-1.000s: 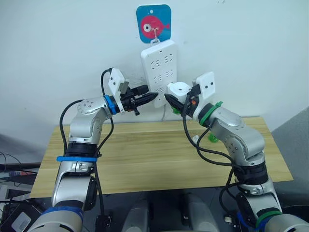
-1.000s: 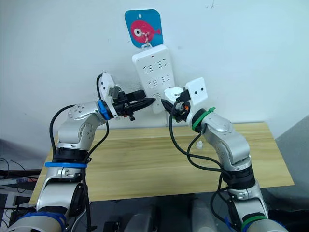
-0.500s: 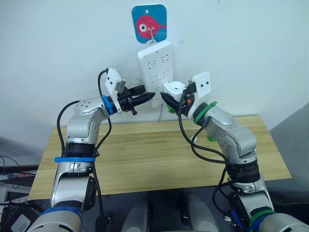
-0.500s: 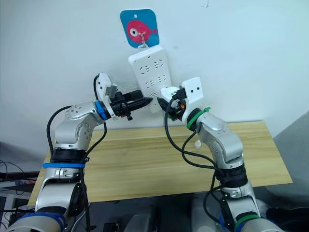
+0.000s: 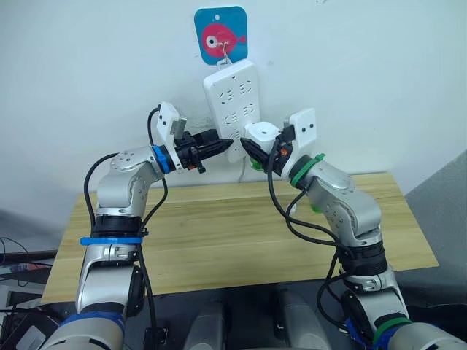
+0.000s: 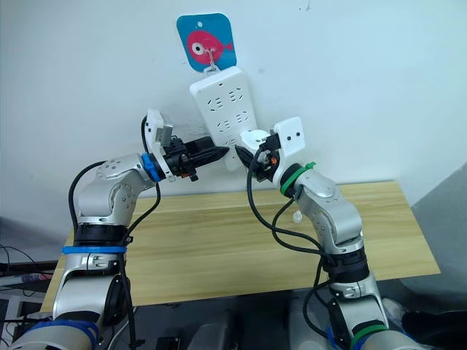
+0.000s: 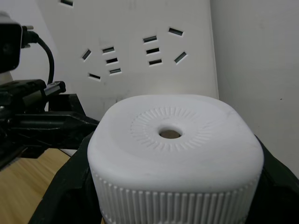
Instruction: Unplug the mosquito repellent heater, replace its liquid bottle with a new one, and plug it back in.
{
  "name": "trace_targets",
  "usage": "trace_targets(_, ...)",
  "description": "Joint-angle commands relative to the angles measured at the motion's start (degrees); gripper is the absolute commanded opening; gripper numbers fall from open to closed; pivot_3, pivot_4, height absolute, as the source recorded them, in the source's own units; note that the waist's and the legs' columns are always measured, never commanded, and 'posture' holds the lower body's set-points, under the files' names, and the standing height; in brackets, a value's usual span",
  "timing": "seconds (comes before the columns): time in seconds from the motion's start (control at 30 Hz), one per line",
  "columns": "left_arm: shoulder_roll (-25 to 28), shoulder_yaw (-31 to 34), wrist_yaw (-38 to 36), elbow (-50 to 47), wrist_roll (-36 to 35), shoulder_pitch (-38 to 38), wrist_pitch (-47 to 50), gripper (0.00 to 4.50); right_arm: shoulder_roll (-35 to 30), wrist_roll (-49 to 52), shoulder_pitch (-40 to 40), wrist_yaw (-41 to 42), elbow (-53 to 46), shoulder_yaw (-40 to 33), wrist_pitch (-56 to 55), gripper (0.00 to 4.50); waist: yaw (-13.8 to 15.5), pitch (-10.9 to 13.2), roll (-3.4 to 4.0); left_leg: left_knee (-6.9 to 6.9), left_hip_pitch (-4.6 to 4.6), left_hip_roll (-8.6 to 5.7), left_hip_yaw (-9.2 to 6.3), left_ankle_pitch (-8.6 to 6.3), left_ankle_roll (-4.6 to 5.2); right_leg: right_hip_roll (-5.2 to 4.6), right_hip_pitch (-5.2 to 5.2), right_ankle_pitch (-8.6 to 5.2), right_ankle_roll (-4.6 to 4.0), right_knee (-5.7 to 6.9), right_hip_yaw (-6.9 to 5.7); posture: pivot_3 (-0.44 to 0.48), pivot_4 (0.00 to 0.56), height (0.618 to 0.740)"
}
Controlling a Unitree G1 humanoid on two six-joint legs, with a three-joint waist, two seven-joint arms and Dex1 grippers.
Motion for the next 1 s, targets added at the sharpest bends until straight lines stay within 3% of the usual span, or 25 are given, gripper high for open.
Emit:
trace_targets(0.03, -2.29, -3.28, -5.07, -7.22, -4.26, -0.46, -0.43, 1.3, 2.11, -0.08, -1.81, -0.45, -0.63, 1.15, -1.88, 3.03, 0.01, 0.0, 0.0, 0.0, 0.0, 0.0, 0.0, 0.0, 0.0, 0.0, 0.0, 0.0, 0.0, 0.0, 0.0, -0.057, 0.188, 0.74)
trace_targets(0.23, -2.15, -3.76, -5.4, -7.81, -3.82, 0.13, -0.89, 1.3, 4.96, 2.17, -2.5, -1.81, -0.71, -1.31, 0.54, 3.03, 0.0, 0.0, 0.0, -0.01, 0.0, 0.03, -0.01, 0.01, -0.01, -0.01, -0.01, 0.0, 0.0, 0.0, 0.01, -0.051, 0.179, 0.74)
trace_targets(0.37, -2.17, -3.73, -5.33, -7.96, -3.77, 0.28, -0.96, 1.3, 2.46, -1.54, -1.98, 0.19, -1.0, 2.06, -0.8, 3.03, 0.0, 0.0, 0.0, -0.01, 0.0, 0.02, -0.01, 0.01, -0.02, 0.0, -0.01, 0.0, 0.0, 0.0, 0.01, -0.049, 0.176, 0.74)
trace_targets(0.67, -1.74, -3.93, -4.94, -6.07, -1.47, 0.96, -4.06, 1.3, 2.26, 0.7, 0.02, 0.65, -4.76, 0.64, 1.73, 3.03, 0.07, 0.0, 0.0, -0.03, -0.01, 0.02, -0.01, 0.01, -0.02, -0.01, -0.02, 0.0, 0.0, -0.01, 0.01, -0.048, 0.169, 0.74)
trace_targets(0.7, -1.7, -3.92, -4.9, -5.99, -1.44, 1.02, -4.22, 1.3, 2.03, 0.84, 0.28, 0.68, -5.39, 0.48, 2.09, 3.77, 0.07, -0.01, 0.0, -0.03, -0.02, 0.02, -0.01, 0.01, -0.02, -0.01, -0.02, 0.0, 0.0, -0.02, 0.0, -0.048, 0.168, 0.74)
trace_targets(0.77, -1.52, -3.9, -4.58, -5.5, -0.92, 1.04, -5.04, 1.3, 0.32, 1.35, 1.67, 1.15, -7.96, -0.02, 3.61, 4.42, 0.22, -0.06, -0.04, -0.07, -0.02, 0.0, -0.02, 0.01, -0.02, -0.01, -0.01, 0.0, 0.0, -0.06, 0.0, -0.052, 0.167, 0.74)
trace_targets(1.0, -1.48, -3.95, -4.01, -5.5, -0.96, 1.27, -5.65, 1.3, -5.86, 4.24, 6.72, 2.69, -16.24, -2.0, 8.52, 4.47, 0.92, -0.31, -0.13, -0.14, -0.12, -0.1, -0.11, 0.0, -0.02, -0.01, 0.02, 0.0, 0.0, -0.3, -0.1, -0.053, 0.167, 0.74)
